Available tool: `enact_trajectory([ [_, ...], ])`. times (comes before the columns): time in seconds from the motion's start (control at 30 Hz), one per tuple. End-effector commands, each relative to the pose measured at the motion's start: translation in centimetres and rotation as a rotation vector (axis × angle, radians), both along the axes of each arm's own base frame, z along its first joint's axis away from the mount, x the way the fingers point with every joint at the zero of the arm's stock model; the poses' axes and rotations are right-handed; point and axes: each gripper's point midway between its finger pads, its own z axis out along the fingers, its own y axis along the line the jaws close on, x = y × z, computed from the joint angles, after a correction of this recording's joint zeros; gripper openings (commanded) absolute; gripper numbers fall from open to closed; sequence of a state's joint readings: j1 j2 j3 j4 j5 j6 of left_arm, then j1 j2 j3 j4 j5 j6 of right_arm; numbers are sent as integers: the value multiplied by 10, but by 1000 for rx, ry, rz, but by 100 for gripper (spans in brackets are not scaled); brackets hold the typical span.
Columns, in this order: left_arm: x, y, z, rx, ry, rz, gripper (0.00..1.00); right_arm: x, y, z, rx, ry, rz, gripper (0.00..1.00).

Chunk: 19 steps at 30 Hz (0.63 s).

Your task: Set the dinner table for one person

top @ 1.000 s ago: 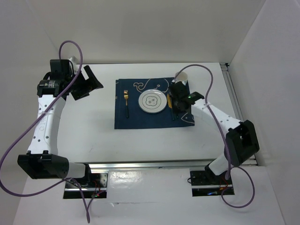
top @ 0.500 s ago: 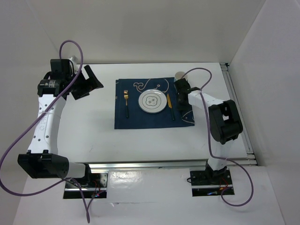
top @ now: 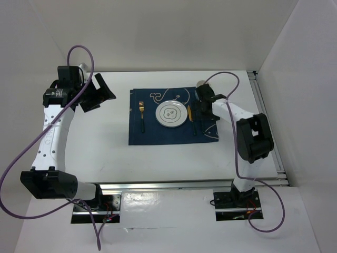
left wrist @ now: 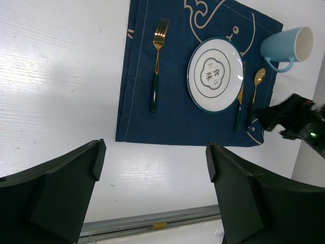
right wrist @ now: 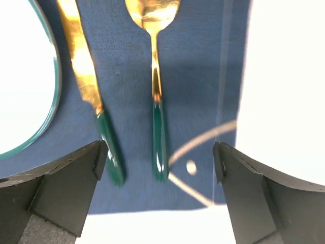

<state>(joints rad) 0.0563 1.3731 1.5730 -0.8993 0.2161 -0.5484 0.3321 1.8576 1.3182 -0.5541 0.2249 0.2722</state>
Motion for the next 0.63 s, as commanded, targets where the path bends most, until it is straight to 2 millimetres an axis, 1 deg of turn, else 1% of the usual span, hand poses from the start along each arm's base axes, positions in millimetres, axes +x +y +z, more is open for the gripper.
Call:
enact_trajectory([
  [0.0, 4, 1, 17, 31, -58, -24, 100, 6, -26, 91, 43, -176, -116, 100],
  [0.03, 4, 1, 17, 31, -58, -24, 100, 1, -34, 100, 52, -182, -147, 100],
  [0.07, 4, 1, 17, 31, -58, -24, 100, -4, -41, 105, 86, -186, -194, 100],
  [0.1, 4, 1, 17, 31, -58, -24, 100, -5, -62, 115, 99, -208, -263, 100],
  [0.13, 4, 1, 17, 31, -58, -24, 100, -13, -72, 129, 128, -234, -296, 100],
  [0.17, 4, 3, 17, 38, -57, -16, 100, -17, -81, 131, 150, -242, -336, 100],
  [0.2, 4, 3, 17, 38, -57, -16, 100, -20, -97, 138, 170, -253, -373, 100],
  [0.23, 4, 3, 17, 38, -57, -16, 100, -26, -105, 145, 190, -269, -404, 100],
  [0.27, 4, 3, 17, 38, -57, -16, 100, -30, -111, 149, 199, -274, -418, 100],
  [0.3, 2, 3, 17, 38, -59, -16, 100, -36, -116, 147, 206, -261, -431, 100],
  [0.33, 2, 3, 17, 38, -59, -16, 100, -38, -125, 155, 218, -285, -452, 100],
  [0.37, 1, 3, 12, 37, -45, -16, 100, -45, -129, 149, 212, -269, -467, 100],
  [0.43, -2, 6, 11, 38, -45, -7, 100, -52, -140, 156, 212, -294, -497, 100],
  [0.5, -2, 6, 11, 38, -45, -7, 100, -59, -142, 152, 217, -288, -501, 100],
  [0.53, -5, 6, 12, 38, -45, -7, 100, -63, -147, 156, 224, -305, -496, 100],
  [0.57, -5, 6, 16, 38, -55, -7, 100, -61, -146, 153, 236, -304, -482, 100],
  [0.6, -4, 7, 16, 45, -55, 0, 100, -63, -147, 157, 246, -316, -482, 100],
])
